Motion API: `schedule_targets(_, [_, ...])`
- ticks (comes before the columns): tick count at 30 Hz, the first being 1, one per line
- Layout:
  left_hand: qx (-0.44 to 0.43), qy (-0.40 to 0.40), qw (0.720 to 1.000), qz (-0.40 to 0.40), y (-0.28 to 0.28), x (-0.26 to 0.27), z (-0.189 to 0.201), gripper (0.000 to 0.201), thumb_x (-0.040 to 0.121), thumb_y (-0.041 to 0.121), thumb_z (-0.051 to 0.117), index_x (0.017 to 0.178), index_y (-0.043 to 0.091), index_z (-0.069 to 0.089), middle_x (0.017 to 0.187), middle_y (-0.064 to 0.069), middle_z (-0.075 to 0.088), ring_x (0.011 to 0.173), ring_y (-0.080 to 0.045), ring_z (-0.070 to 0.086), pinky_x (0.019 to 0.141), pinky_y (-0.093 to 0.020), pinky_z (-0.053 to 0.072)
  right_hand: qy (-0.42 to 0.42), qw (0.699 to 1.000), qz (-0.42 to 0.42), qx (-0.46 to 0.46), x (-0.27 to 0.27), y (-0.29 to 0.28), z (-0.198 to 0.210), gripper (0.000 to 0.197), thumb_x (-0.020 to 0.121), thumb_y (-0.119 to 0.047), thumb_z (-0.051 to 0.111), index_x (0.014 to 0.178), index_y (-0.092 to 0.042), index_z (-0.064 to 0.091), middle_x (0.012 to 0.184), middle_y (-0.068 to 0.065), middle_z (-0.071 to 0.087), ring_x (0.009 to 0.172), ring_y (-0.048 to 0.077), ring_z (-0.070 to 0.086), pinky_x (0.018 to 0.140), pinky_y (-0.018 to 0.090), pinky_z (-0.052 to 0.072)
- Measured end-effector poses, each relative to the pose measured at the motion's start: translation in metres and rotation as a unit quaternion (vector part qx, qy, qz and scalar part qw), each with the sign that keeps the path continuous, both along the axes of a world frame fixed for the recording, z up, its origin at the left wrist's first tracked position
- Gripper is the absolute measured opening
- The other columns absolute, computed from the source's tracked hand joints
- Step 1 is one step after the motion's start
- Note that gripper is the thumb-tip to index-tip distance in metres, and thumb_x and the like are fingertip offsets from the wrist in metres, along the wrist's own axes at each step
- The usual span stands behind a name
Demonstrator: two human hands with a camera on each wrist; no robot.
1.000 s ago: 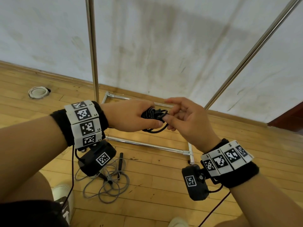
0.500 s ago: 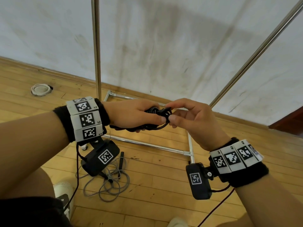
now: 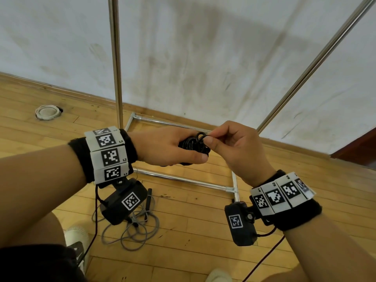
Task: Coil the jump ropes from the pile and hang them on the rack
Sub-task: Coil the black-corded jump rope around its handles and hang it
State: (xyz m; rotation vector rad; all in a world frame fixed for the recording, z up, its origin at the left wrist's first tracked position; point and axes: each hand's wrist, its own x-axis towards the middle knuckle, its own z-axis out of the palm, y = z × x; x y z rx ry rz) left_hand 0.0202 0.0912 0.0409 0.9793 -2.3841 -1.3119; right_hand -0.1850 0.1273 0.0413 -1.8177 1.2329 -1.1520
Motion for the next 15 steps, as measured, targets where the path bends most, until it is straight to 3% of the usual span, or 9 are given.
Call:
schedule_targets(3, [-0.063,-0.037,0.997,0.001,0.0003,-0.0023,-0.0008,0.029,0.088,0.063,0.054,0.102,0.038,0.058,0.079,0.009,0.068,0.068,-0.011,0.065,0.065,-0.032,0.056,0.008,1.000,0.015,0.025,-0.0001,0.0014,-0.0010,0.005,0.089,-0.016,0.071,0.092,-0.018,0.072,0.084,0.001,0.073,0.079,0.018,0.068,0.071,0.029,0.058])
schedule_targets(6, [-0.109,-0.067,0.992,0.004,0.0015,-0.0045,-0.0035,0.034,0.089,0.067,0.047,0.099,0.037,0.059,0.078,0.011,0.068,0.066,-0.008,0.064,0.065,-0.033,0.056,0.056,0.998,0.010,0.018,0.0013,0.0012,-0.0003,0.010,0.091,-0.019,0.068,0.091,-0.014,0.076,0.077,0.002,0.073,0.071,0.018,0.066,0.064,0.032,0.054])
schedule_targets(10, [-0.124,-0.081,0.989,0.016,-0.0001,-0.0053,-0.0069,0.046,0.088,0.072,0.044,0.099,0.031,0.061,0.078,0.006,0.069,0.066,-0.011,0.064,0.064,-0.033,0.056,0.072,0.997,-0.015,0.001,0.0014,-0.0006,0.0001,0.009,0.090,-0.015,0.069,0.083,-0.015,0.074,0.067,-0.013,0.068,0.061,-0.001,0.059,0.059,0.012,0.045])
schedule_targets(13, [-0.110,-0.062,0.991,0.032,-0.0012,-0.0060,-0.0054,0.043,0.090,0.068,0.043,0.093,0.029,0.060,0.077,0.004,0.069,0.064,-0.012,0.064,0.058,-0.025,0.053,0.080,0.995,-0.052,-0.019,0.0028,-0.0029,0.0009,0.009,0.091,-0.018,0.068,0.083,-0.018,0.072,0.067,-0.012,0.066,0.061,-0.001,0.059,0.058,0.012,0.044])
schedule_targets(15, [-0.106,-0.025,0.993,0.043,-0.0006,-0.0082,-0.0036,0.034,0.095,0.057,0.045,0.099,0.027,0.059,0.077,0.007,0.069,0.062,-0.005,0.064,0.054,-0.017,0.049,0.074,0.994,-0.074,-0.025,0.0045,-0.0046,0.0014,0.010,0.091,-0.020,0.068,0.082,-0.019,0.071,0.065,-0.012,0.065,0.059,-0.001,0.059,0.056,0.013,0.045])
